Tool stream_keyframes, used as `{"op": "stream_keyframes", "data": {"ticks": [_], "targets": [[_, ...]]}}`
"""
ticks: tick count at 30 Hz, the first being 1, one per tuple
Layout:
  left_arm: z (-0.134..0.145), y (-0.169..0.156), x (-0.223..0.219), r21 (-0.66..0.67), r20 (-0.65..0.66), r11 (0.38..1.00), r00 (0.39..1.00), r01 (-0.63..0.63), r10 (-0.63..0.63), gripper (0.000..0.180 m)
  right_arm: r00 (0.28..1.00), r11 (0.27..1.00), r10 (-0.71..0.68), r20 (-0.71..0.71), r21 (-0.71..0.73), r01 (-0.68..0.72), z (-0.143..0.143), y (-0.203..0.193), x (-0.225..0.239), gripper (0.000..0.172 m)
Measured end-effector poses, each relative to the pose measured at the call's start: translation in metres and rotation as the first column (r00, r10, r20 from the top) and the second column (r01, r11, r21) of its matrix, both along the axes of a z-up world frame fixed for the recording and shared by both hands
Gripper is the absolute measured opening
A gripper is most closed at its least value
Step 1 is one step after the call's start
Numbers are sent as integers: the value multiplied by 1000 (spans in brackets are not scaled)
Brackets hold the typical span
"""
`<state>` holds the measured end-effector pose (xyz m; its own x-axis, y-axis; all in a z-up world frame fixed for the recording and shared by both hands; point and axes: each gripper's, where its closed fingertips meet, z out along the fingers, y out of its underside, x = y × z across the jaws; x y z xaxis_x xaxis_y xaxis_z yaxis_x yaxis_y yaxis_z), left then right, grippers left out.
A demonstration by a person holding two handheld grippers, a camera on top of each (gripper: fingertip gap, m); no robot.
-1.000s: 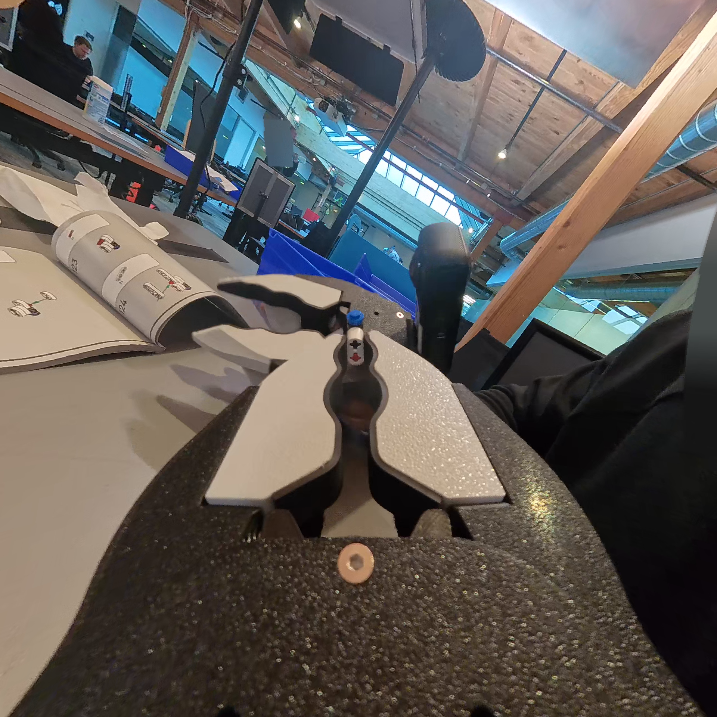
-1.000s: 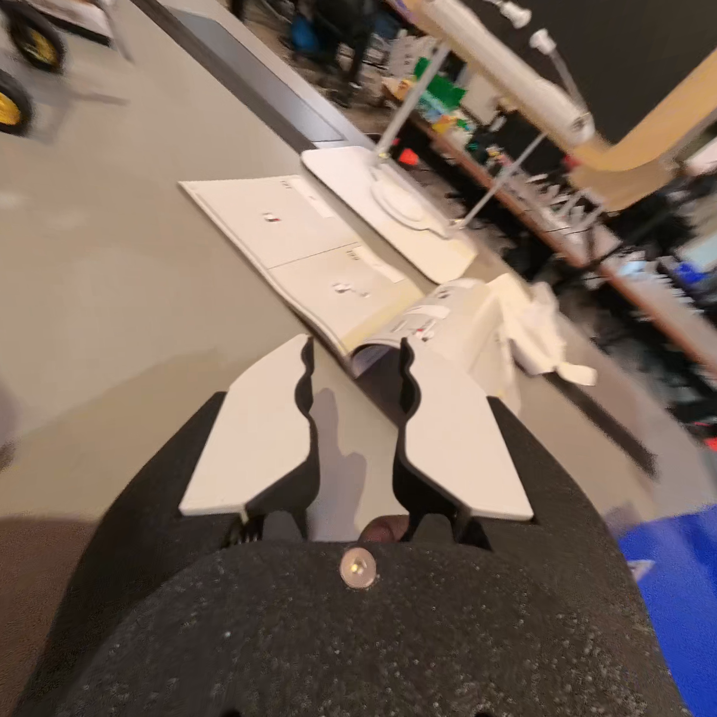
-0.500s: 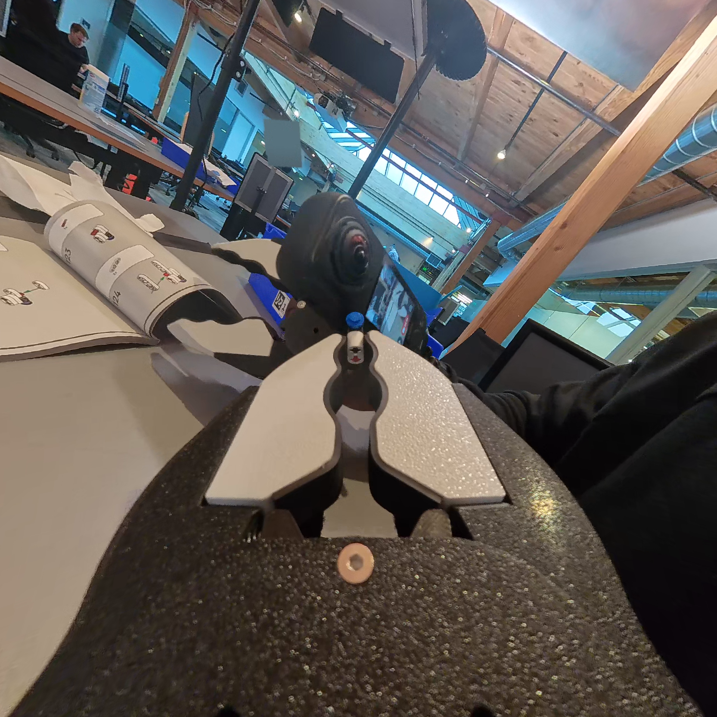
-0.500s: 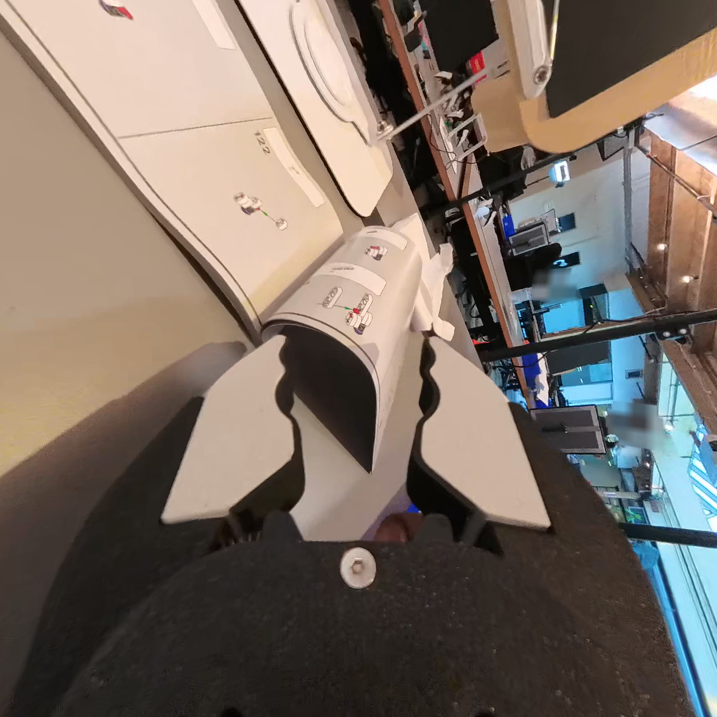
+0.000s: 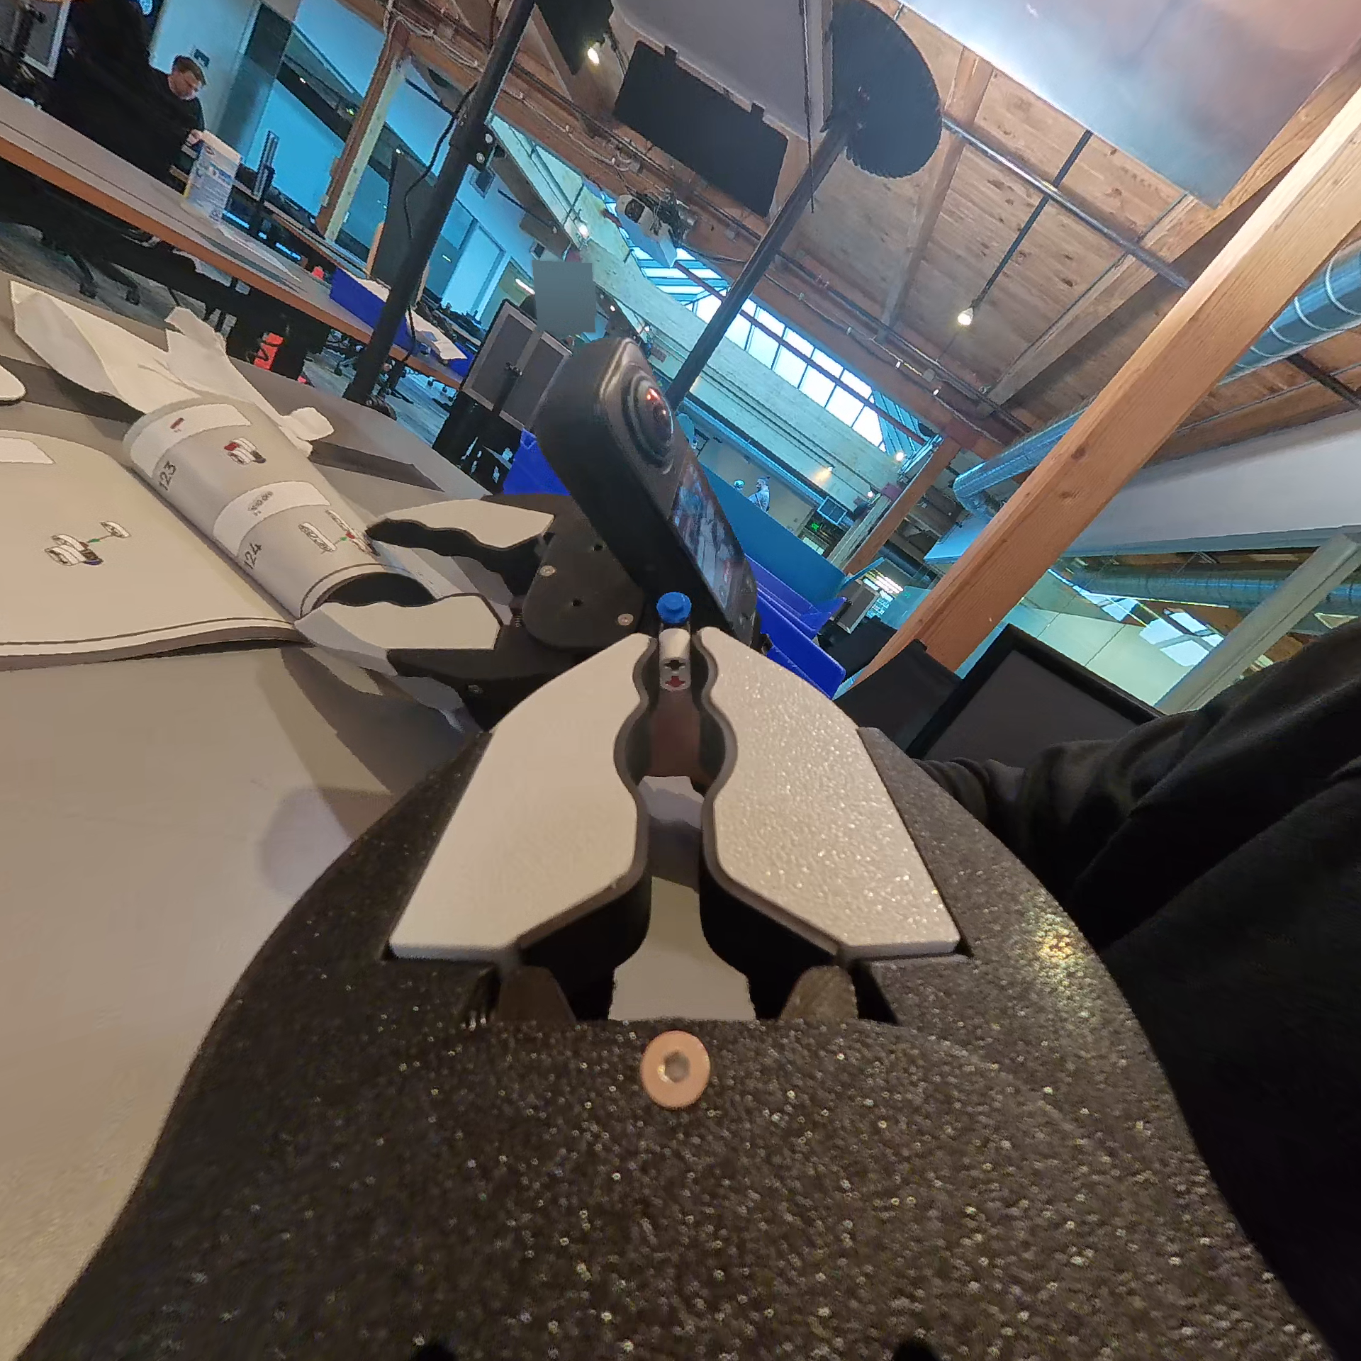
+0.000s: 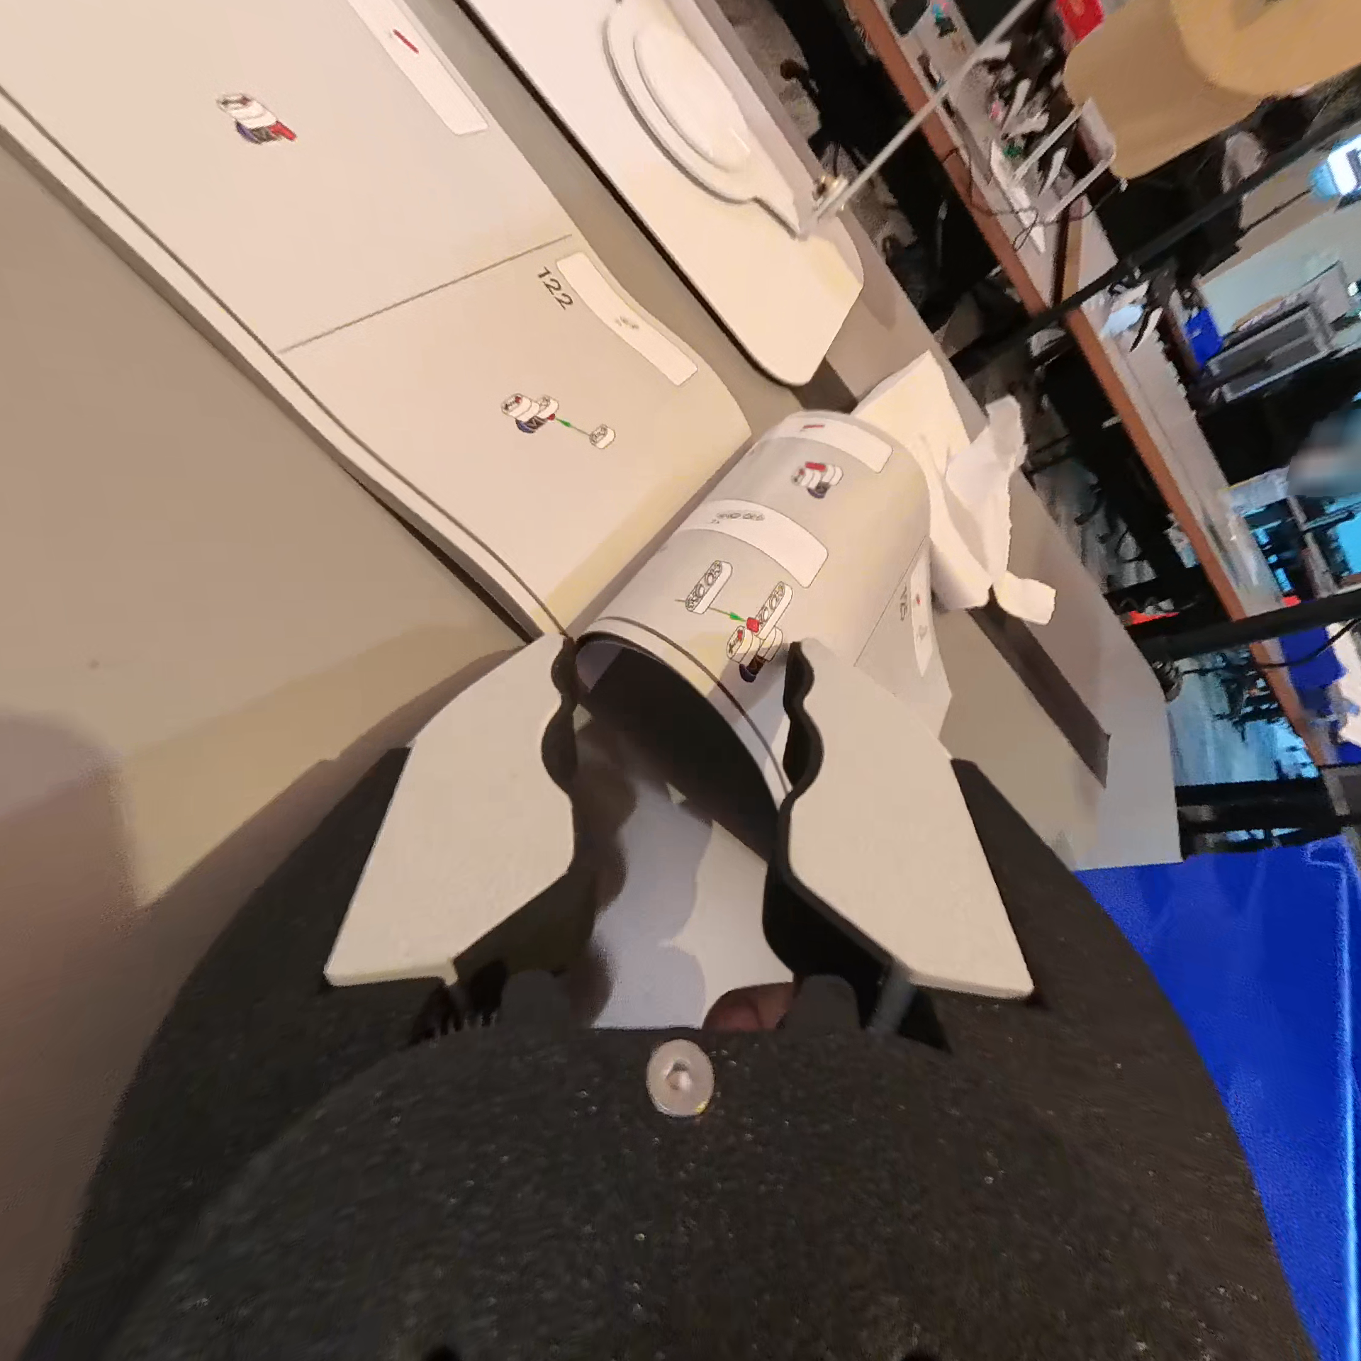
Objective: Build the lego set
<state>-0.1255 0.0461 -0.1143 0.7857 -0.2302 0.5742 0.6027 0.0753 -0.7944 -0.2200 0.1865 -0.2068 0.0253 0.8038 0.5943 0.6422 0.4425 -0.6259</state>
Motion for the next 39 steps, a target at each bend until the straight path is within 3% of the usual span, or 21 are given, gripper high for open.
{"op": "stream_keyframes", "data": {"ticks": [8, 39], "targets": [[-1, 1, 0, -4, 7, 1000, 1000, 10, -10, 8, 999, 994, -45, 1, -103, 45, -3, 3, 7, 53], [-1, -1, 1, -13, 3, 1000, 1000, 16, -16, 8, 998, 995, -40, -38, -94, 36, -1, 2, 8, 52]]}}
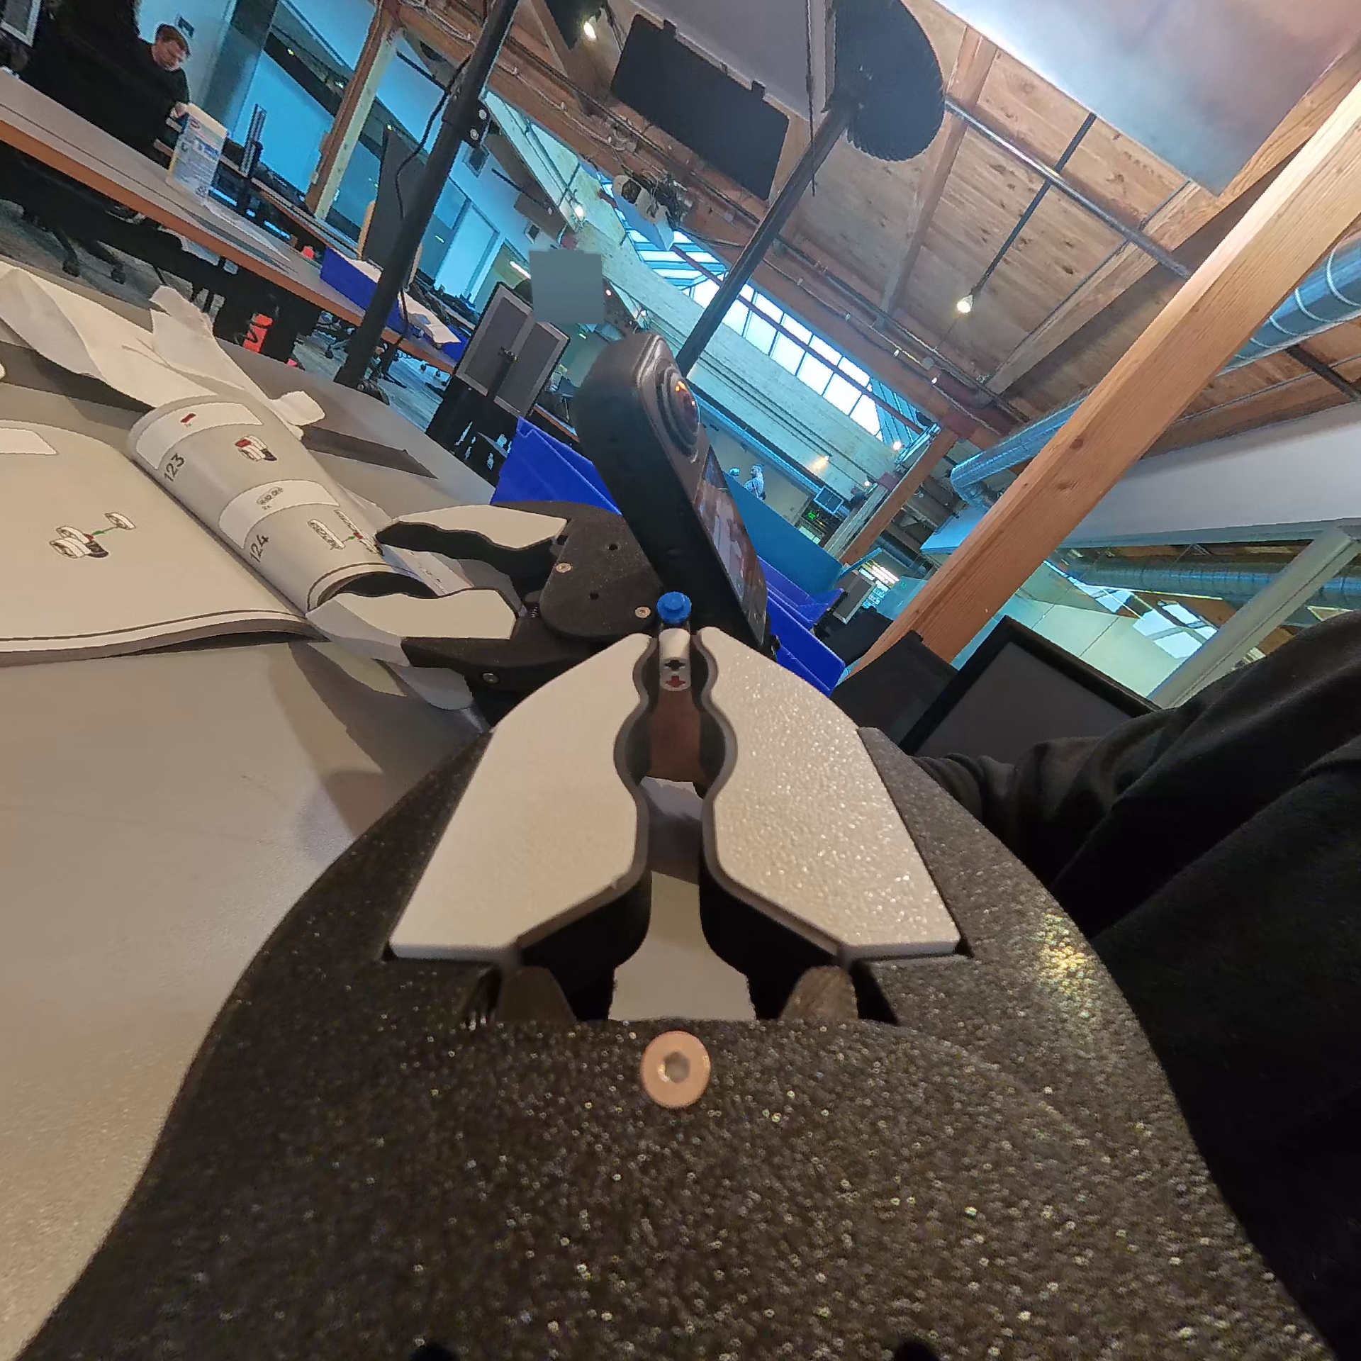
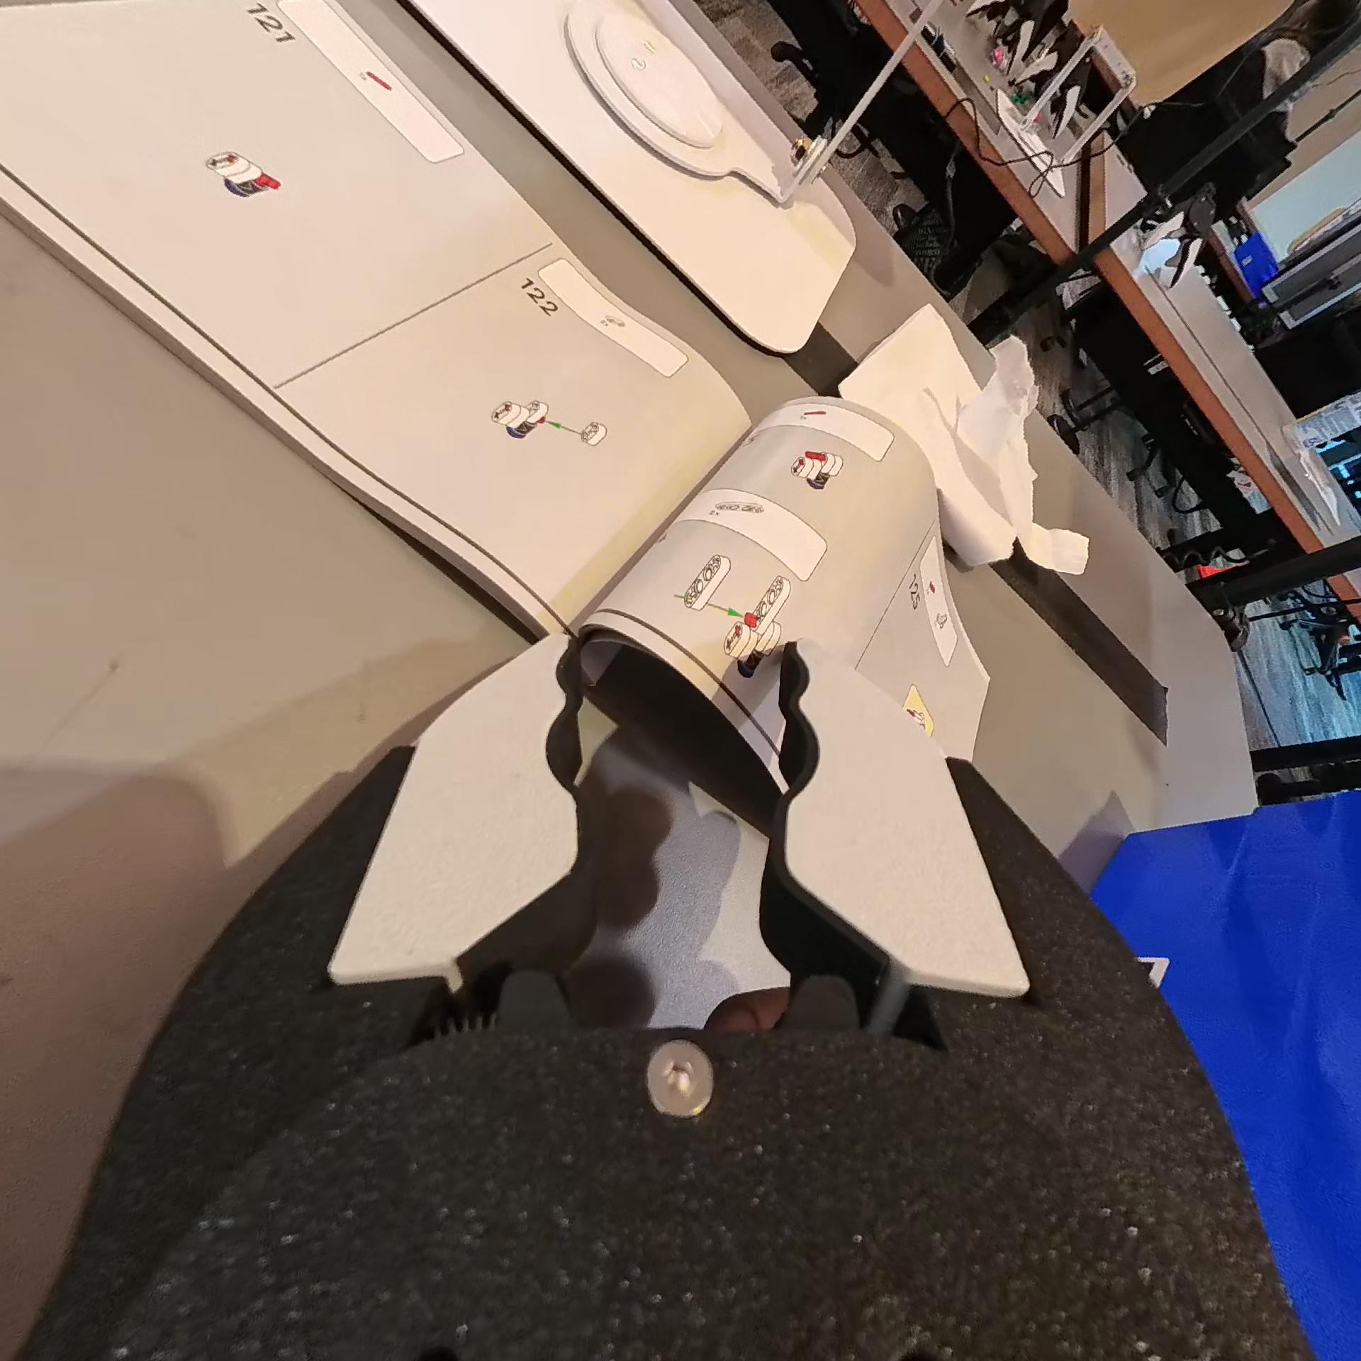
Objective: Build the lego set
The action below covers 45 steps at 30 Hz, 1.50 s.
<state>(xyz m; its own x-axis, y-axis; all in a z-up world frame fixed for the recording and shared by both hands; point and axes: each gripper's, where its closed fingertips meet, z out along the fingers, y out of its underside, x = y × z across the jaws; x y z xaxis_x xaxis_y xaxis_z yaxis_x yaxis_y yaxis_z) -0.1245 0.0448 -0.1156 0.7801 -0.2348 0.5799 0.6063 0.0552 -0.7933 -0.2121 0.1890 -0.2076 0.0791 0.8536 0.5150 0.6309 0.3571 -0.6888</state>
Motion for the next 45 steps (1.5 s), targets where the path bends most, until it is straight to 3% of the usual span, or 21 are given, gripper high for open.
{"op": "stream_keyframes", "data": {"ticks": [12, 16, 24, 38, 45], "targets": [[1, -3, -2, 12, 17, 1000, 1000, -5, 5, 8, 1000, 1000, 4, -5, 6, -4, 0, -1, 0, 51], [16, -15, -14, 177, 212, 984, 976, 4, -42, 8, 1000, 1000, 6, -6, 7, -6, 1, -1, 0, 51], [40, -33, -9, 377, 216, 926, 969, 33, -123, 7, 1000, 1000, 8, -8, 11, -7, 1, -1, 0, 51], [44, -39, -21, 409, 284, 912, 954, -28, -98, 8, 1000, 1000, 10, -11, 16, -10, 1, -2, 0, 50], [48, -47, -38, 472, 442, 878, 883, -79, -158, 7, 1000, 1000, 10, -12, 19, -10, 1, -2, 0, 50]]}}
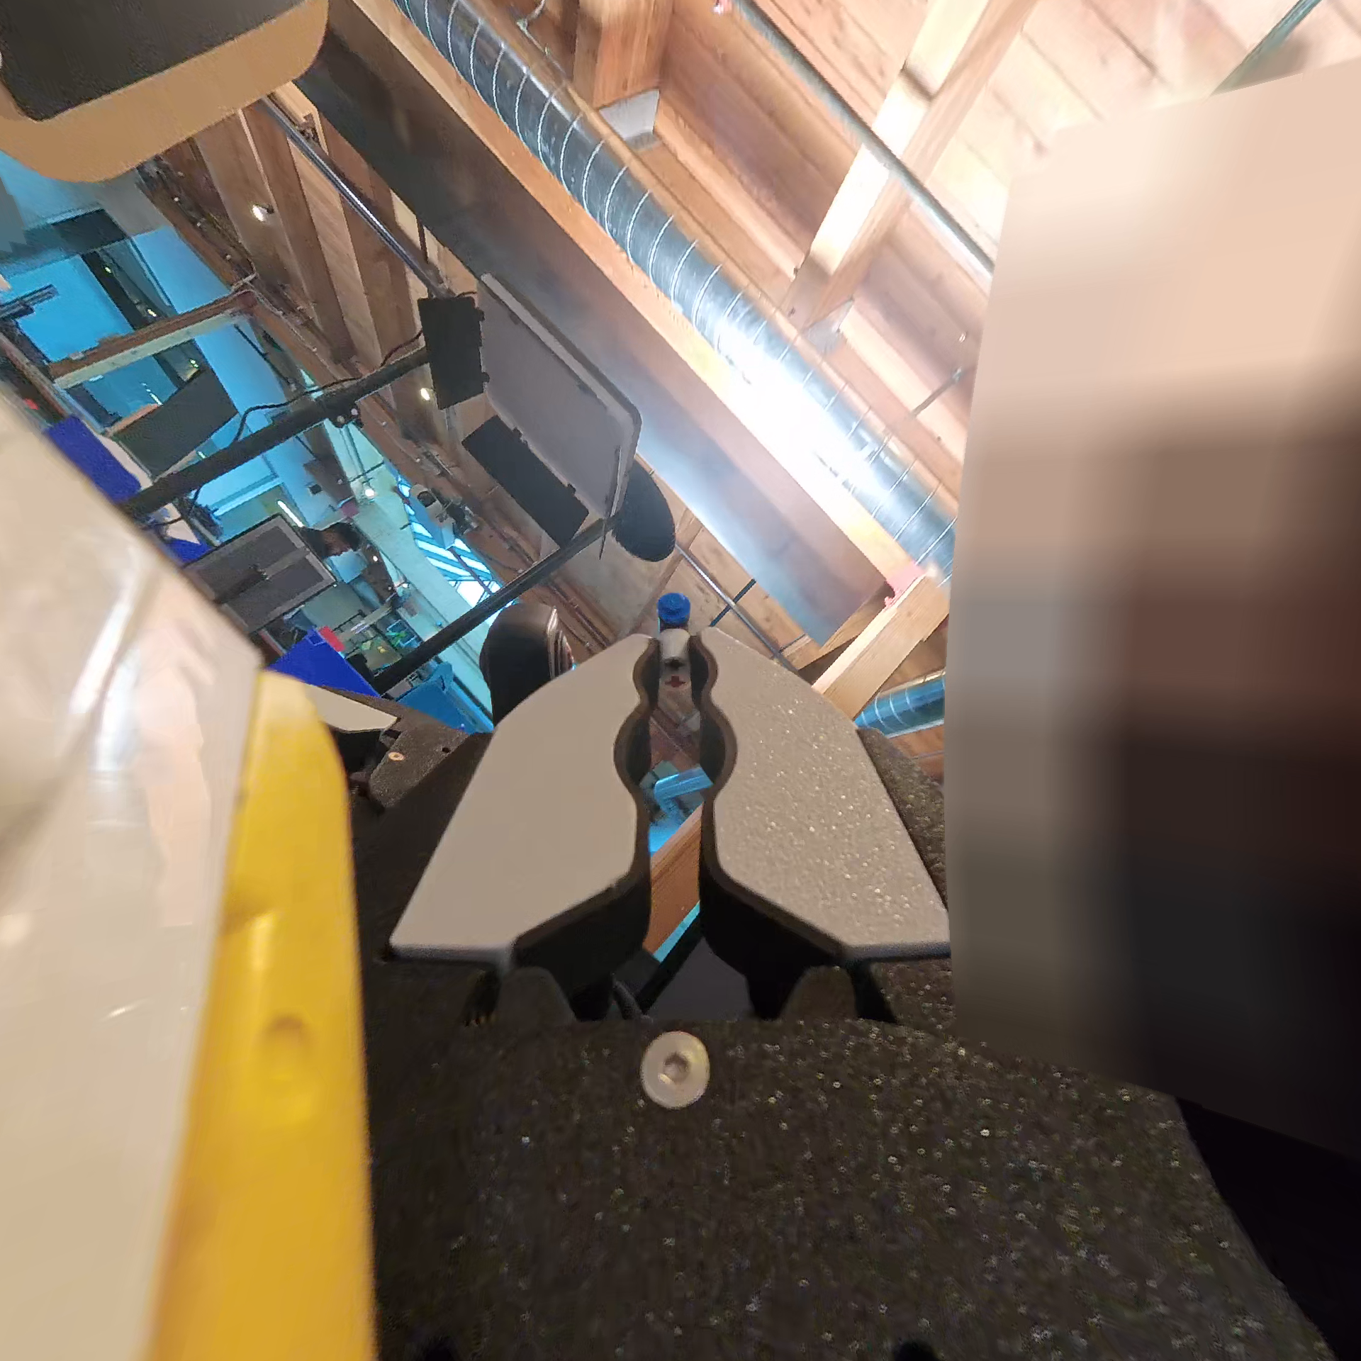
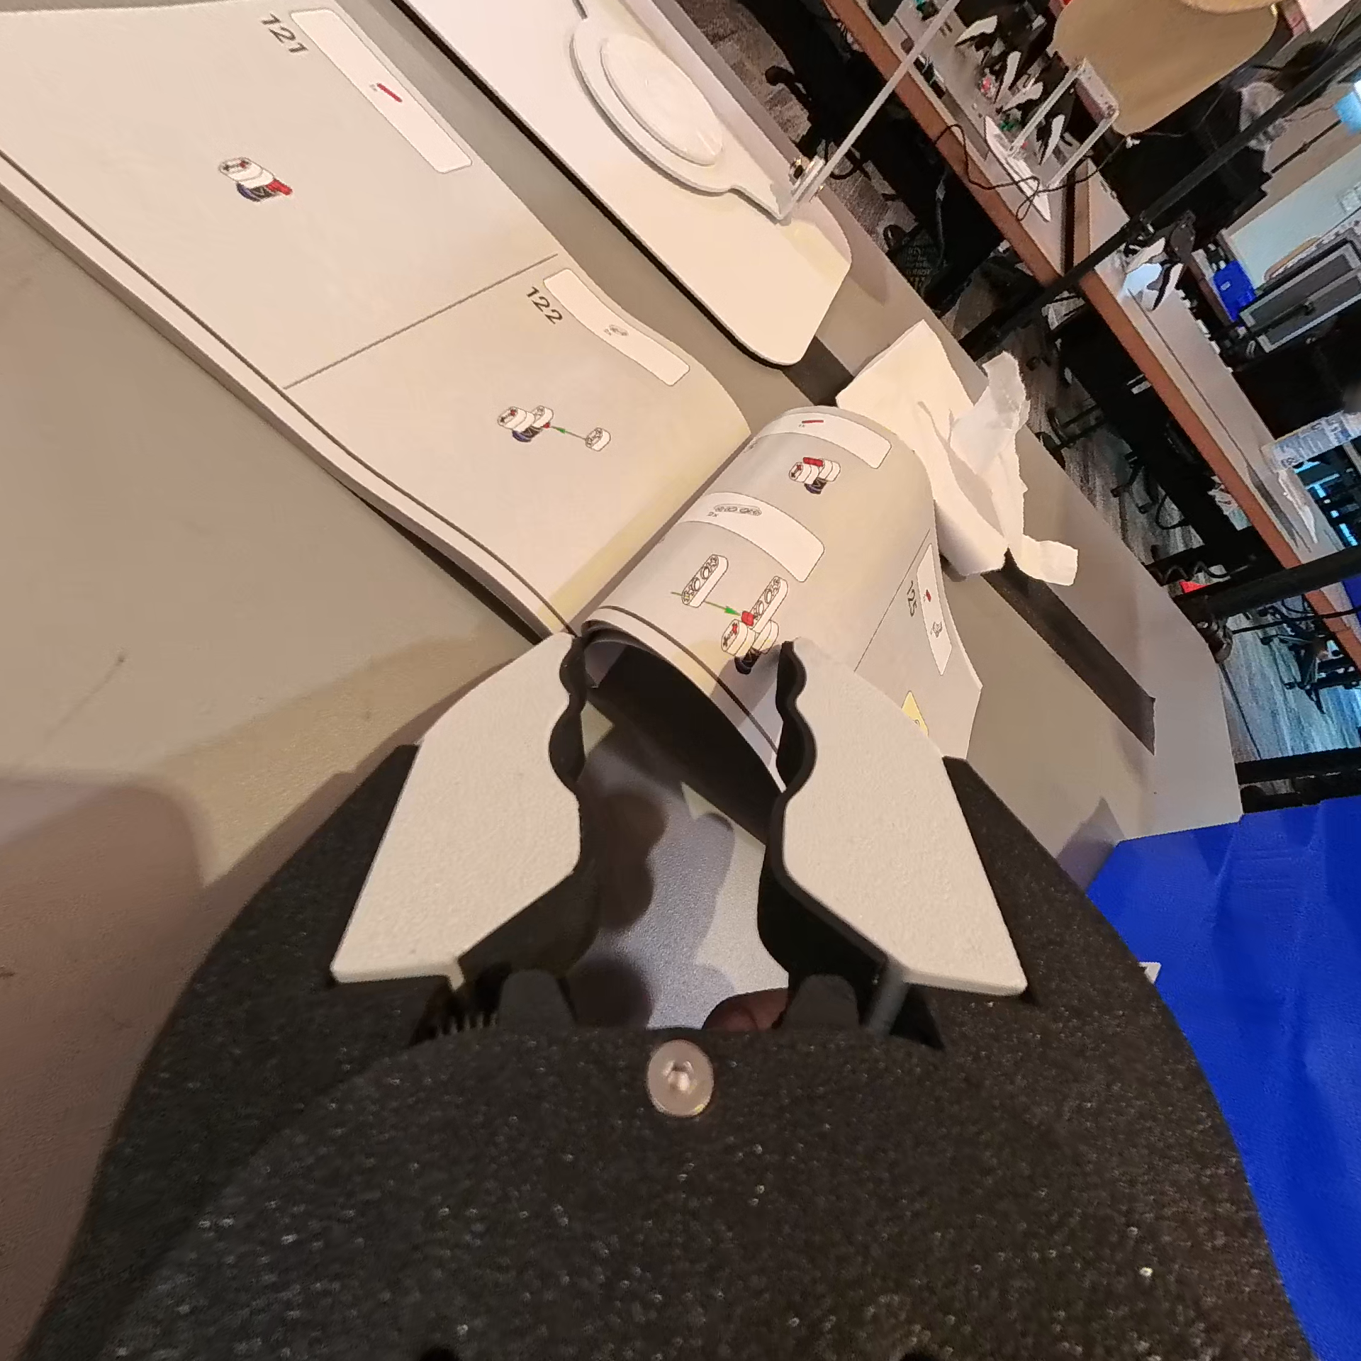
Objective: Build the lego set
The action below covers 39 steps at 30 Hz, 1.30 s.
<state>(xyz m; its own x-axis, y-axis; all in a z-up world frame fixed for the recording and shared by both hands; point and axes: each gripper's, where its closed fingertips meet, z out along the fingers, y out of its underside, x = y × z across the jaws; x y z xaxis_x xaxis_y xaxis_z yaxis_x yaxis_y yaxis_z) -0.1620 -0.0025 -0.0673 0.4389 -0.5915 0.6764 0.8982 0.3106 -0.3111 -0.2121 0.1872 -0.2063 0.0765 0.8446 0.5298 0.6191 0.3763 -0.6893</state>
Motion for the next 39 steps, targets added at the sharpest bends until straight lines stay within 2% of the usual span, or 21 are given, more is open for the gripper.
{"op": "stream_keyframes", "data": {"ticks": [39], "targets": [[-6, 3, 2, -46, -36, 999, 999, -6, 4, 7, 1000, 999, 20, -15, 44, -19, 2, -3, 0, 48]]}}
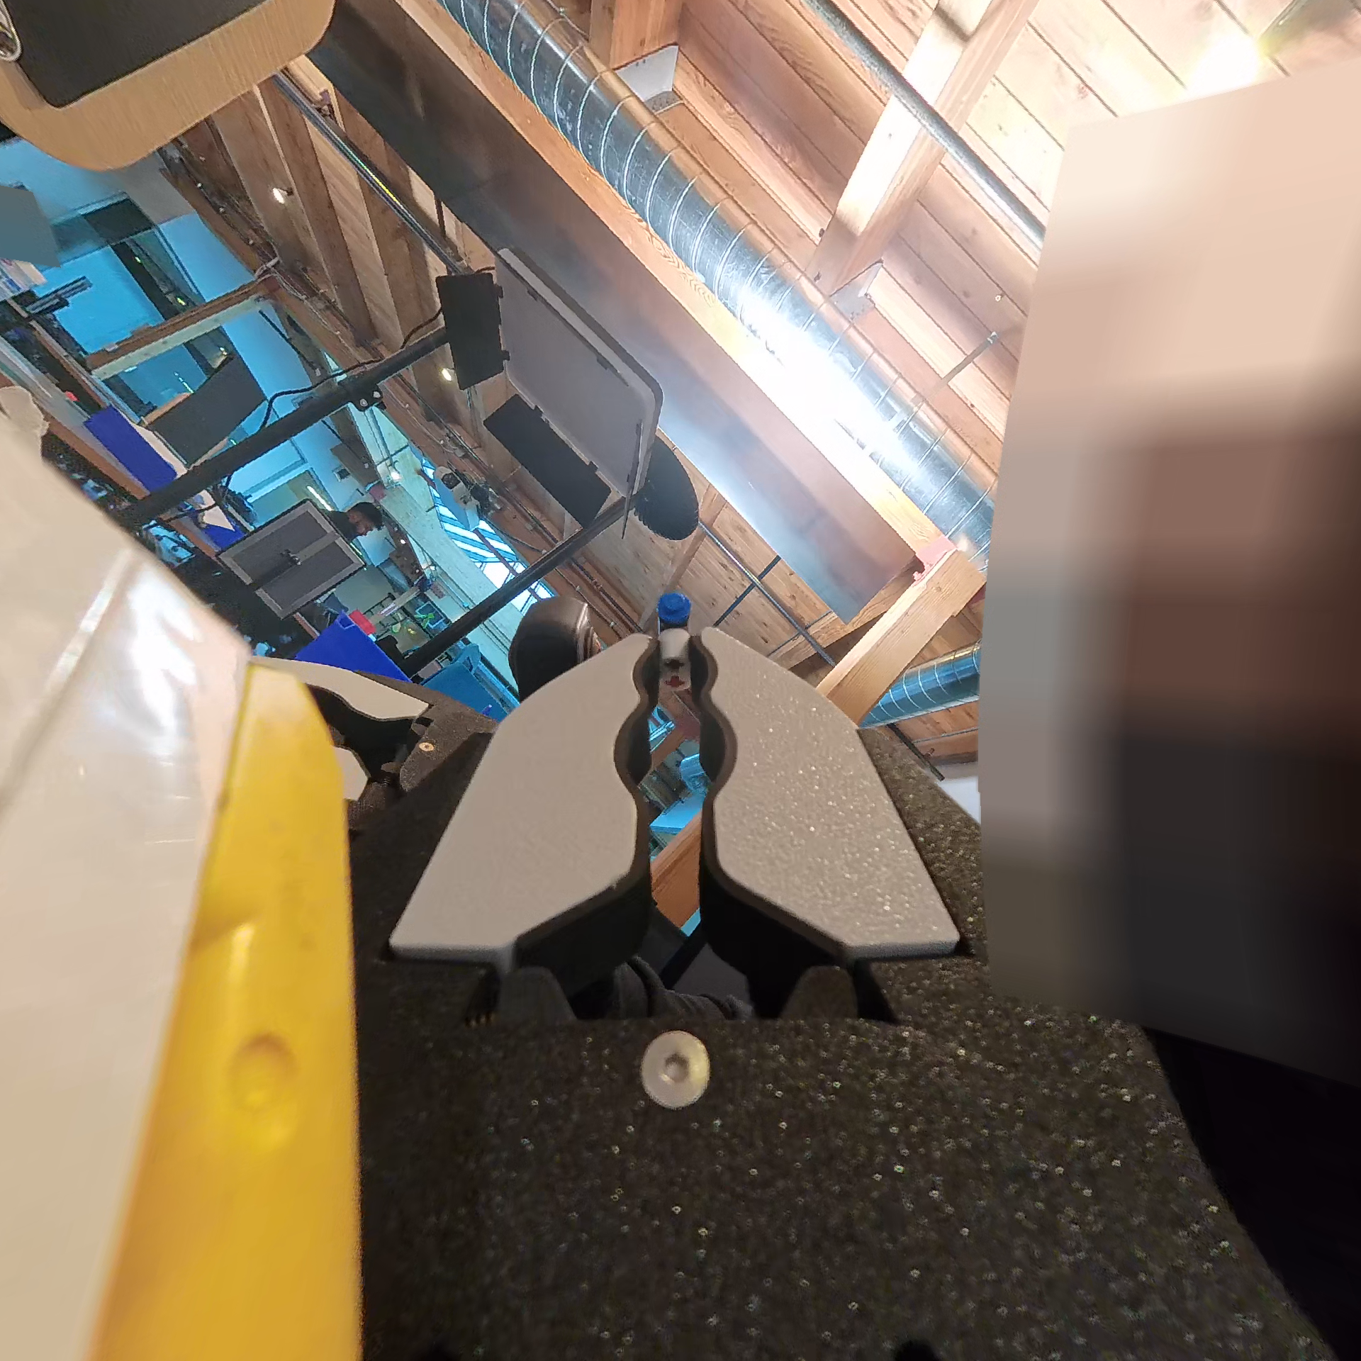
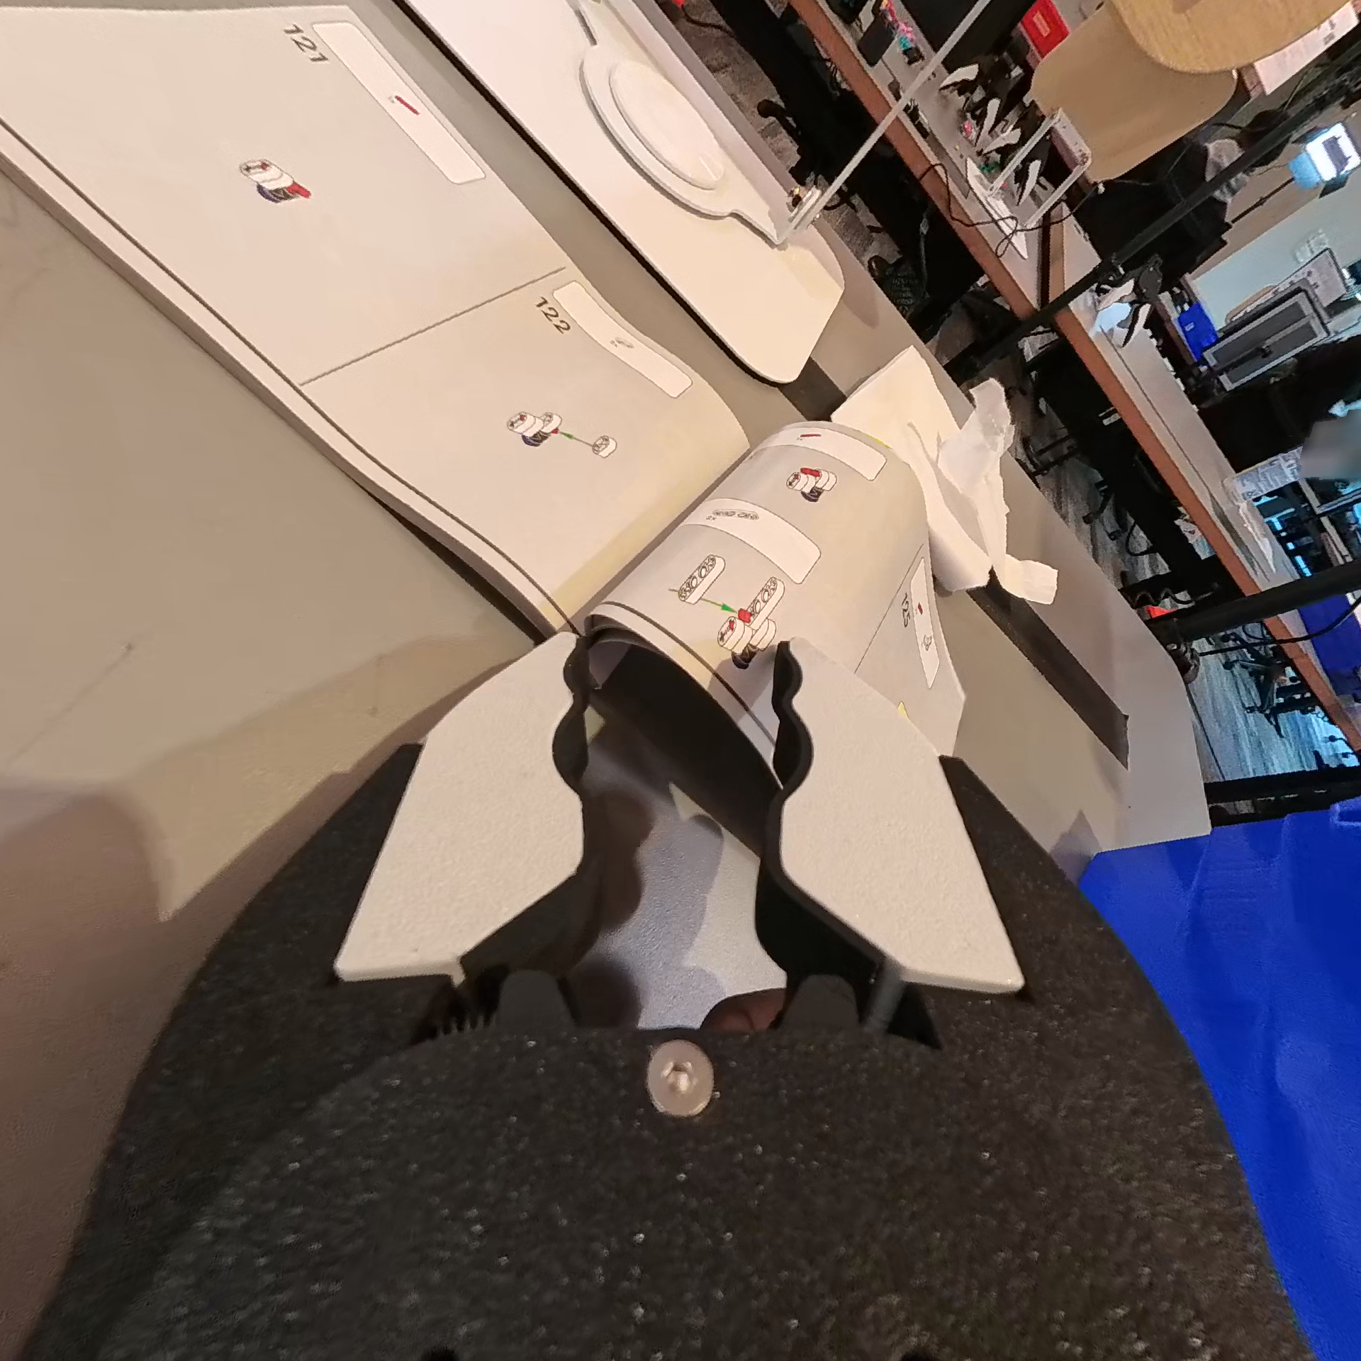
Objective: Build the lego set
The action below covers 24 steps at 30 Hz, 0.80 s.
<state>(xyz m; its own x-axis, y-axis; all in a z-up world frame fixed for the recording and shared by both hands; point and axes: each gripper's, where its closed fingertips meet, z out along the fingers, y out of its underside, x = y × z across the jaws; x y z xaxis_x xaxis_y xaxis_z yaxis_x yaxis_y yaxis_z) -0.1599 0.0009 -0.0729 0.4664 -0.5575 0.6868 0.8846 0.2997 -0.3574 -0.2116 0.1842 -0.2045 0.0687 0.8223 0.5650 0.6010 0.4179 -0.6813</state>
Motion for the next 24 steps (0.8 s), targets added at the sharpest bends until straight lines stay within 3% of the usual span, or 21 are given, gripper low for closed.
{"op": "stream_keyframes", "data": {"ticks": [9, 13, 18, 24], "targets": [[3, 0, 4, -6, -60, 1000, 998, 3, -3, 7, 995, 963, 89, -34, 259, -78, 11, -11, 2, 57], [3, 1, 6, -15, -83, 1000, 997, 5, -7, 7, 979, 917, 202, -24, 356, -180, 15, -29, 8, 63], [1, 2, 10, -31, -101, 999, 994, 25, -28, 8, 923, 857, 384, -15, 377, -350, 12, -63, 28, 54], [-5, 10, 23, -75, -179, 996, 982, 50, -63, 8, 897, 843, 443, 13, 336, -421, 7, -75, 56, 46]]}}
